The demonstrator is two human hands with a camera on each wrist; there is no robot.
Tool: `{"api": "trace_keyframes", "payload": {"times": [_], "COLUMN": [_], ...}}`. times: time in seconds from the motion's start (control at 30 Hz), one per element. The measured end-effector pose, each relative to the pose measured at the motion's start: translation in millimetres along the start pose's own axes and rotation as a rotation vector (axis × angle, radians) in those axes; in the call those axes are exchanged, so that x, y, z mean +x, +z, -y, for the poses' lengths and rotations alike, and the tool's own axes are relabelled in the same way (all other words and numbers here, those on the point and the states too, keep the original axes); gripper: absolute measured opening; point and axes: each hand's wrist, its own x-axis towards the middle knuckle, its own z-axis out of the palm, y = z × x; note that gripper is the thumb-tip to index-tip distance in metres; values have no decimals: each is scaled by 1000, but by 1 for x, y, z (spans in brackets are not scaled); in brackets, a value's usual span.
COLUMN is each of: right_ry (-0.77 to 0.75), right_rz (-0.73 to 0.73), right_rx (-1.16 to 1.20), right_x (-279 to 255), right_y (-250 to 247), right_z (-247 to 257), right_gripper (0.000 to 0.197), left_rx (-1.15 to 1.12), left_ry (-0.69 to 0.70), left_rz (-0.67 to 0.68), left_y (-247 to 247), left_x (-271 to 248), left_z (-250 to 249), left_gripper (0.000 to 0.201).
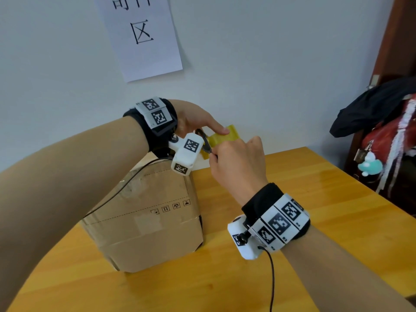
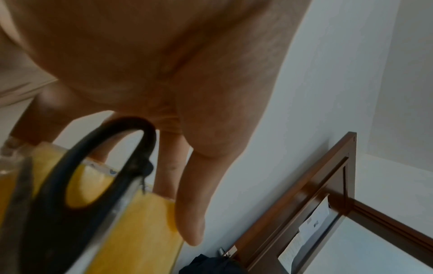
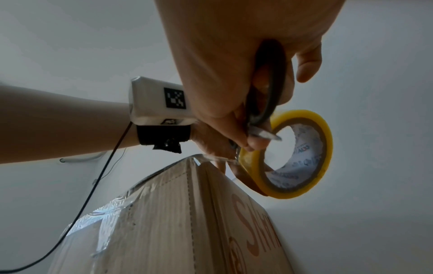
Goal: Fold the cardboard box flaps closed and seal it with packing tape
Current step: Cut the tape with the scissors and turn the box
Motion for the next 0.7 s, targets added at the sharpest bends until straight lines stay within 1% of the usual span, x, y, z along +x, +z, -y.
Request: {"api": "trace_keyframes", "payload": {"times": [0.1,0.23,0.3,0.4,0.5,0.7], "right_ry": [-6,-16,-20,-39,-44,-51], "right_rz": [19,54,72,57,47,69], "right_rx": [-3,1,10,16,-3,-48], "right_x": [2,0,-1,-1,-3,-14], "right_y": [-7,-7,-6,-2,6,13], "right_z": [3,7,7,7,7,-1], "right_gripper": [26,24,25,25,26,22], "left_rx": [-23,-6,3,16,6,1], "left_ry": [24,38,37,37,53,60], "left_rz": [-21,-53,-59,-67,-79,-23], "left_y": [2,7,8,8,7,11], "left_x": [1,-2,-2,-4,-6,-6], "left_z": [0,1,3,6,5,8], "left_gripper": [87,82,83,85,81,79]}}
